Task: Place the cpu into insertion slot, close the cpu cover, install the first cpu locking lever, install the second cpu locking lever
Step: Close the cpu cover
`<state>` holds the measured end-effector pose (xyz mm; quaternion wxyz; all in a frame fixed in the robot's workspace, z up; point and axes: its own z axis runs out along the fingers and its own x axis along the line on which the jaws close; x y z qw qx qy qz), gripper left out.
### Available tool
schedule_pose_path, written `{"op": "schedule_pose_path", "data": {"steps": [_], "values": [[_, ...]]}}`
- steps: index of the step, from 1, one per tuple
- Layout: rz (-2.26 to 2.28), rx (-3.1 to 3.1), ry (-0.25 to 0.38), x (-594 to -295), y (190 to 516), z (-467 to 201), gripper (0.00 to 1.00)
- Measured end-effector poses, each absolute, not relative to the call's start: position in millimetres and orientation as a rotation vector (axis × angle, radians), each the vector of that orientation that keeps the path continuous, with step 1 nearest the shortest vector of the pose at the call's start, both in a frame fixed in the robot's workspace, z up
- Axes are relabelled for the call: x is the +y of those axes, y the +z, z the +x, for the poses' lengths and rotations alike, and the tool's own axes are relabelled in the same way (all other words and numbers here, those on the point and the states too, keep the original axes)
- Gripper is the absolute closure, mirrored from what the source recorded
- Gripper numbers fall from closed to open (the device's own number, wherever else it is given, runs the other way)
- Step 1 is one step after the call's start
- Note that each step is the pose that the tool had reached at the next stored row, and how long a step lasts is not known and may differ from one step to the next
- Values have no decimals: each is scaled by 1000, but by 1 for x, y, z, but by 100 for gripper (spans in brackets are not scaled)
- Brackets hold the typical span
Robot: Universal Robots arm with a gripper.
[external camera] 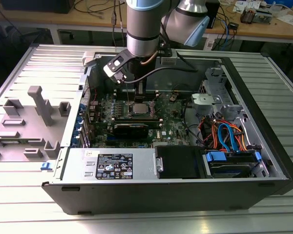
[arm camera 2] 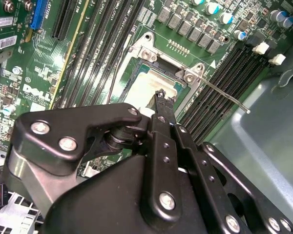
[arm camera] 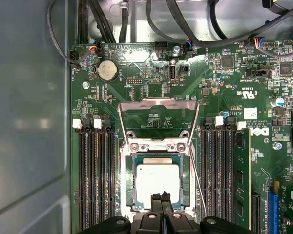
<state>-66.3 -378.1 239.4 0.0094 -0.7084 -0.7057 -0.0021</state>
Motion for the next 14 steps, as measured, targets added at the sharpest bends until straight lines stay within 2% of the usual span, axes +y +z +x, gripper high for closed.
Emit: {"op": "schedule_pose_path", "data": {"steps": [14], "values": [[-2215,-2206,-1,-378,240,-66,89]]}}
